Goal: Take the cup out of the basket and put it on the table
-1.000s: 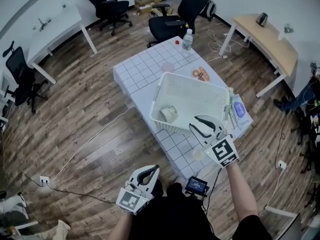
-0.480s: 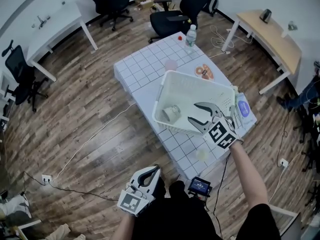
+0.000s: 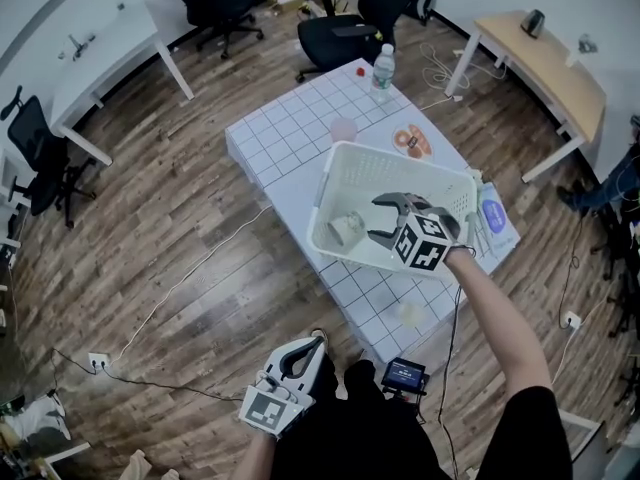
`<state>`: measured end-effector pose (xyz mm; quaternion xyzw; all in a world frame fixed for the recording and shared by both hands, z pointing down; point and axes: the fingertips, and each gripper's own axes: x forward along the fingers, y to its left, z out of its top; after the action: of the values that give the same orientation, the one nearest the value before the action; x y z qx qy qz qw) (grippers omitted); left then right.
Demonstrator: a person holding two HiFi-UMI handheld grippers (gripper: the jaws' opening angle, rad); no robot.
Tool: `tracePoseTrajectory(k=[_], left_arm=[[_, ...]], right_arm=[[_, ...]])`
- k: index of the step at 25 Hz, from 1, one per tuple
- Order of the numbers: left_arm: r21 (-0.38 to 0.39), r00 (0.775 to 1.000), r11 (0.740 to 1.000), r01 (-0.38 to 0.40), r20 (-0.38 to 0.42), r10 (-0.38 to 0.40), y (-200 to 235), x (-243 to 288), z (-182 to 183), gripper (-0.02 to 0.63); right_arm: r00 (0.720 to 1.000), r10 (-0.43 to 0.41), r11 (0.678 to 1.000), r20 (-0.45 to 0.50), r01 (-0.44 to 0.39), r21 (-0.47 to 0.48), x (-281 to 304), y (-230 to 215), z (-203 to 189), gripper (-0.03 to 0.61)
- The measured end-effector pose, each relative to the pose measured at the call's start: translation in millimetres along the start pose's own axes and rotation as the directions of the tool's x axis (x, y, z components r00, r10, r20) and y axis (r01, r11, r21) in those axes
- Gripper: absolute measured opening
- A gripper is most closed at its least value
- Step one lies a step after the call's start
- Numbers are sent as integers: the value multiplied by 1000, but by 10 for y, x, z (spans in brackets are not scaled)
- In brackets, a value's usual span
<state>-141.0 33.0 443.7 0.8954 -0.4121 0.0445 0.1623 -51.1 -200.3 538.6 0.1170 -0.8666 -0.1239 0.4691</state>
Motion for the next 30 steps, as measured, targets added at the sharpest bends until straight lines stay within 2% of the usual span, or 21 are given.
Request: tracePoseTrajectory(k=[4,13,30], left_arm=[[0,1000,1000,-1,-12,1,38,18,-21,6],[-11,999,1000,-15,-36,15,154,39,-47,6],[-43,998,999,-13,-70,10,163,53,-164,7]], right_arm=[[998,53,997,-42,-55,-62,215,25,-84,252],[981,166,976,-103,-178,-122,608,146,-266,278],[958,210,927,-195,-258,-271,1198,383,-338,305]])
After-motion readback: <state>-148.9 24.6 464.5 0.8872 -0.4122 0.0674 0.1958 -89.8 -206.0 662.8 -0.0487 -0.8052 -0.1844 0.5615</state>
